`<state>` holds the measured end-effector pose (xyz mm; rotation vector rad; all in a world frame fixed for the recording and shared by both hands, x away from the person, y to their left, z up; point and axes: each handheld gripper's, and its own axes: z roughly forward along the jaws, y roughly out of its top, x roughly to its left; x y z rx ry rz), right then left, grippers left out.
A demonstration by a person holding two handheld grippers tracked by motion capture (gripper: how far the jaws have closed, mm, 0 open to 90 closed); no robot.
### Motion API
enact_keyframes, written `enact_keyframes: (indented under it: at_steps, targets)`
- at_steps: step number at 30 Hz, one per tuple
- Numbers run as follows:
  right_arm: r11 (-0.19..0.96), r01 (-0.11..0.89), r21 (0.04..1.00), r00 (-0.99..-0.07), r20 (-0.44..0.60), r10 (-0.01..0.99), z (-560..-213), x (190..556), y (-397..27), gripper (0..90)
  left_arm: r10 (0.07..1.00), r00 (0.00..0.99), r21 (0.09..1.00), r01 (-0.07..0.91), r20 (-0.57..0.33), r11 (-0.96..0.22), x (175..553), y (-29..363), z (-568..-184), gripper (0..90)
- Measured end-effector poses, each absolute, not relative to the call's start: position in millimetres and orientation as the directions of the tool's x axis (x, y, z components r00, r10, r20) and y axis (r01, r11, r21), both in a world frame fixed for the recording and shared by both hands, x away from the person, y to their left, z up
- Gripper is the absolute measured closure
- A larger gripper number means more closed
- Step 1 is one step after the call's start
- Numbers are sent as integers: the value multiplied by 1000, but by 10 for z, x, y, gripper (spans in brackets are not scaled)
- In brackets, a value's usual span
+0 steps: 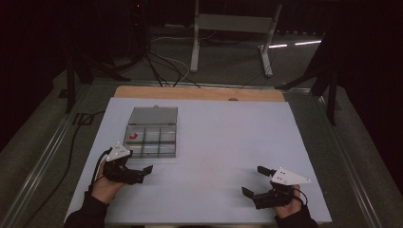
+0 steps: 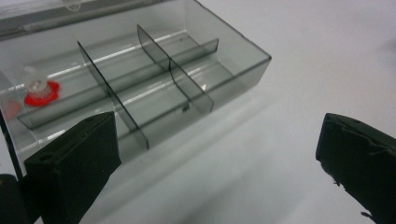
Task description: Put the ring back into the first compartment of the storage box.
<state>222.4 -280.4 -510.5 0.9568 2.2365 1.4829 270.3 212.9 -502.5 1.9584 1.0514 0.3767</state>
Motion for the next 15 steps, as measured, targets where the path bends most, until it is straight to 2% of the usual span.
enact_keyframes:
  at_steps: [7, 15]
  targets:
    - [250, 366, 897, -738, 115, 665, -5106, 2225, -2811, 0, 810, 570, 811, 536, -140, -236, 2581, 2151, -5177, 4]
    - [253, 366, 895, -740, 116, 662, -5108, 2227, -2805, 0, 792, 600, 788, 541, -117, -293, 2560, 2047, -5221, 4]
